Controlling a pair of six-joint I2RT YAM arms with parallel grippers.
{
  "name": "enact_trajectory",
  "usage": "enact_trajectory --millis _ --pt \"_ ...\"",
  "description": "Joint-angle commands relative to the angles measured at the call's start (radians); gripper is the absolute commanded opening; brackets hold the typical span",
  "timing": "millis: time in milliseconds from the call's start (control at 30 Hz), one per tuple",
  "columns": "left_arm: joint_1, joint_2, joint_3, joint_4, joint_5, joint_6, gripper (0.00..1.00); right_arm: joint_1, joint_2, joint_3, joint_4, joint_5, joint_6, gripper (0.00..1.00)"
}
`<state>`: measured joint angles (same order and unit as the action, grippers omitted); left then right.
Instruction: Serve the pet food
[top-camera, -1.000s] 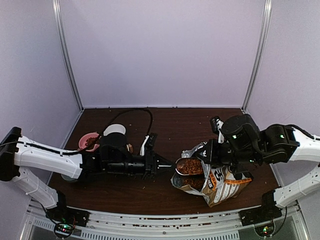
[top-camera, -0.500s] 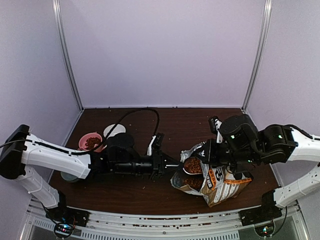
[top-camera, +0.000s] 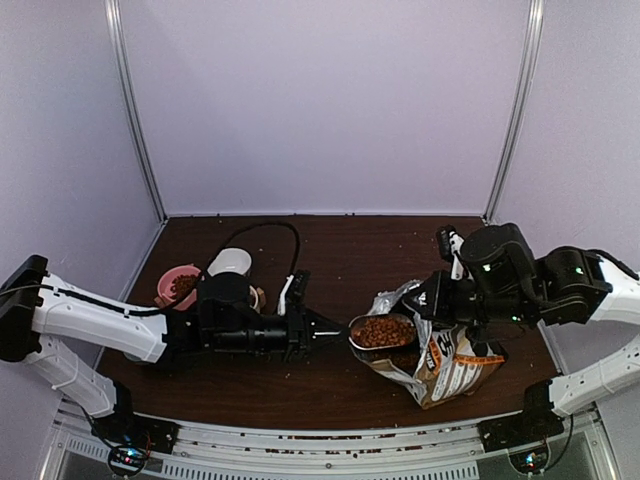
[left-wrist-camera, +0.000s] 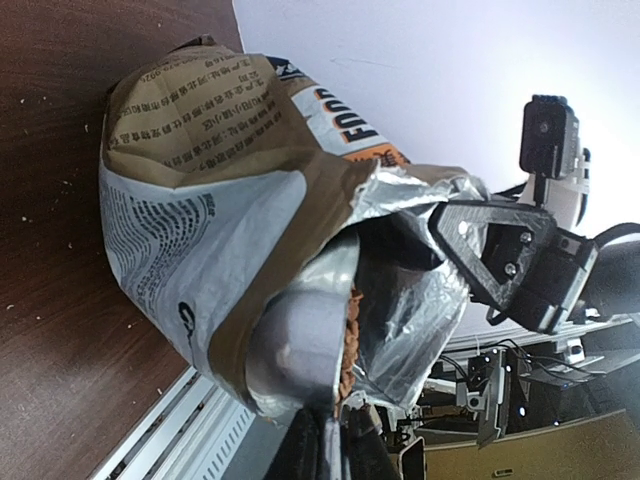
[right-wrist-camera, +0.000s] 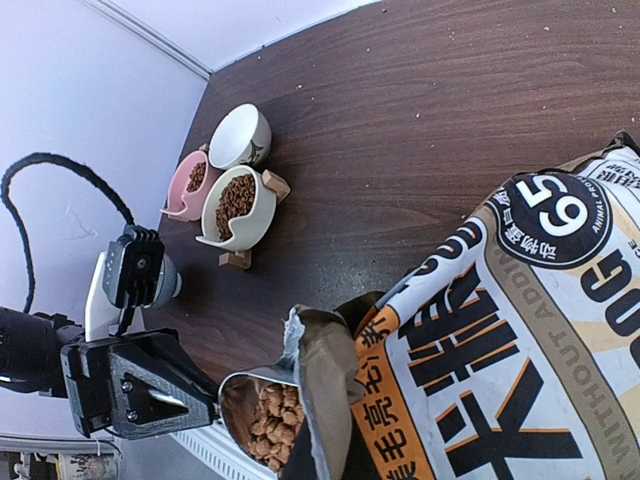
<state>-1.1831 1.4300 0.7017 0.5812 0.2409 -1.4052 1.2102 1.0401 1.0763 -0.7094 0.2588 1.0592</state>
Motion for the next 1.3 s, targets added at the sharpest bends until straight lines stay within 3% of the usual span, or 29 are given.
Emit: enact_trajectory --millis 0,467,1267 --pt "0.020 -0.051 -0.015 0.084 -0.028 0.000 0.00 -0.028 -0.061 -0.025 -0.055 0.117 0.016 0.00" --pt "0.022 -0.150 -0.012 -0.011 0.028 -0.006 0.00 -0.038 -0.053 -0.044 -0.031 0.096 0.027 0.00" --pt "-0.002 0.046 0.128 0.184 0.047 -0.057 0.00 -0.036 0.018 -0.098 0.123 0.007 0.027 0.00"
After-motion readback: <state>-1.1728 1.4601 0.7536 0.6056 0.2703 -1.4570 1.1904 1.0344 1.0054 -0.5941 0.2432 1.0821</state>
